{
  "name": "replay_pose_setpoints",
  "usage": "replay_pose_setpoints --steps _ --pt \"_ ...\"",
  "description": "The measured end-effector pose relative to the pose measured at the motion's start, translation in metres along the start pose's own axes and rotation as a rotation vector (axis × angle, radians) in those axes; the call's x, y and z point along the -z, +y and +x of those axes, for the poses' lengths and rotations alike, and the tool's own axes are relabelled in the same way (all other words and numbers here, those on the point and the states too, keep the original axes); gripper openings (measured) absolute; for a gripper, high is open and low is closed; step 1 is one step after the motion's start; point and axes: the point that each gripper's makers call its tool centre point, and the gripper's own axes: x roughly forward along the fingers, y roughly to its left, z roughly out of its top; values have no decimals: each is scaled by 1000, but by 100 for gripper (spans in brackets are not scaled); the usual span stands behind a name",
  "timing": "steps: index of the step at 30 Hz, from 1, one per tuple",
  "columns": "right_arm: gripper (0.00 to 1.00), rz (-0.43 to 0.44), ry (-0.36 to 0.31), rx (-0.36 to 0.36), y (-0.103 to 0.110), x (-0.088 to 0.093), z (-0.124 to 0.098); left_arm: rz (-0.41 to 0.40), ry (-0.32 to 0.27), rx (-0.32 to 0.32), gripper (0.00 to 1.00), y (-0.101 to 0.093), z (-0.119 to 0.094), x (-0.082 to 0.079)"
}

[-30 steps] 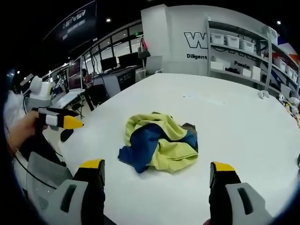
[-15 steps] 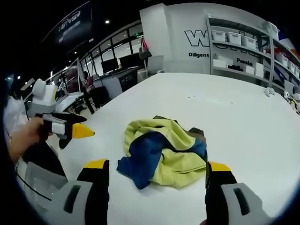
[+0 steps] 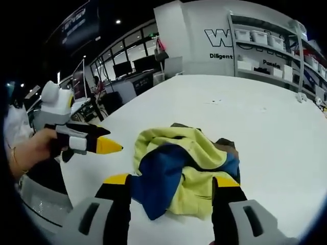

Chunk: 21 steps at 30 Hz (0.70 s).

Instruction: Fold the garment on the visible template until the final outline fits inside the template.

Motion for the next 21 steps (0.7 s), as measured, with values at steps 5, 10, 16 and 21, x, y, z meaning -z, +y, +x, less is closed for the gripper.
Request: replay_pose_setpoints --steps 5,10,16,21 --pt "48 -3 7 -2 1 3 11 10 24 40 60 -8 19 3" --pt "29 7 24 -13 4 7 17 6 53 80 45 -17 35 9" --pt "20 15 46 5 0 15 19 29 76 104 35 -26 47 18" --pt "7 17 57 2 0 20 20 24 79 129 13 -32 51 23"
